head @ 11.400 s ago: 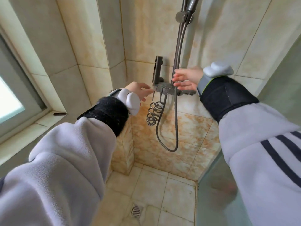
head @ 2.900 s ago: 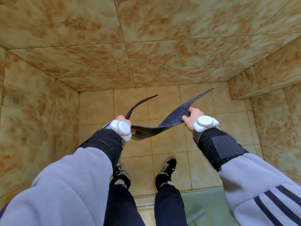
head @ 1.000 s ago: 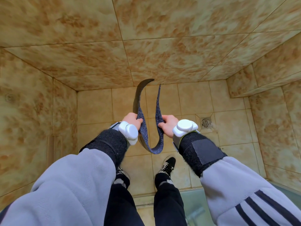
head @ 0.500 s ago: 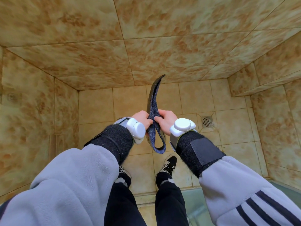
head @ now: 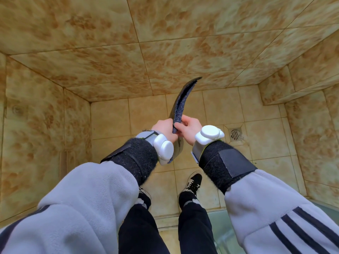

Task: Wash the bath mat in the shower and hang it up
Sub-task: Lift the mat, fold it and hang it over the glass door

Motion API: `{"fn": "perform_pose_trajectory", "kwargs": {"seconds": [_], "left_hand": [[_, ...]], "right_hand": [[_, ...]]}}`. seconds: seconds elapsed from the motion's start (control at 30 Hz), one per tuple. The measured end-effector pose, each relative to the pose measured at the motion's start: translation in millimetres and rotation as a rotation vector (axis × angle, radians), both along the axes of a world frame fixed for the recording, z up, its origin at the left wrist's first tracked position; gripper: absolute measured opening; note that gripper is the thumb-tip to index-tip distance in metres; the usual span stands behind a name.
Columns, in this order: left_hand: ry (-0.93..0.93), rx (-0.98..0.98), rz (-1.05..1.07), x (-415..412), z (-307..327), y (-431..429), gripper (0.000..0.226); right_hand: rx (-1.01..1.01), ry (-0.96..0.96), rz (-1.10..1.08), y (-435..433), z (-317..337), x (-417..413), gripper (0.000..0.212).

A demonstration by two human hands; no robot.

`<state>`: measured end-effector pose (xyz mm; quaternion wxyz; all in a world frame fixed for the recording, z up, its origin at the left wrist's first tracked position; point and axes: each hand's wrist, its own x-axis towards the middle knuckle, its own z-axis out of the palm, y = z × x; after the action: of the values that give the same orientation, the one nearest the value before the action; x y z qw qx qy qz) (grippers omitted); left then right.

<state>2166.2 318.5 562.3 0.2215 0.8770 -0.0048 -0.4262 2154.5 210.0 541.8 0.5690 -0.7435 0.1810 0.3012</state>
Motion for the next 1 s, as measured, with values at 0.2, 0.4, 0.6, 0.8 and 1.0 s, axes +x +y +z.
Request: {"fn": "perform_pose_trajectory", "kwargs": {"seconds": [0.2,0.4,0.6,0.8,1.0], "left_hand": [[-0.081,0.085,-0.117,14,9,15,0.040],[-0.108,0.072,-0.243,14,16,20,0.054],[-0.130,0.086,-0.352,11,17,20,0.056],[-0.092,0.129,-0.335,5,15,38,0.039],[-0.059,0.279,-0.253,-12,5,65,0.040]], "right_hand": [[-0.432,-0.261,0.284,-32,16,27,0.077],[-1.004,-0.365,0.787,-66,8,47,0.109],[-0.941,-0.033,0.973,-53,2,38,0.036],[-0.976,-0.062,0.930,-51,2,27,0.025],[-0.977,-0.140,0.911,-65,13,25,0.028]]}}
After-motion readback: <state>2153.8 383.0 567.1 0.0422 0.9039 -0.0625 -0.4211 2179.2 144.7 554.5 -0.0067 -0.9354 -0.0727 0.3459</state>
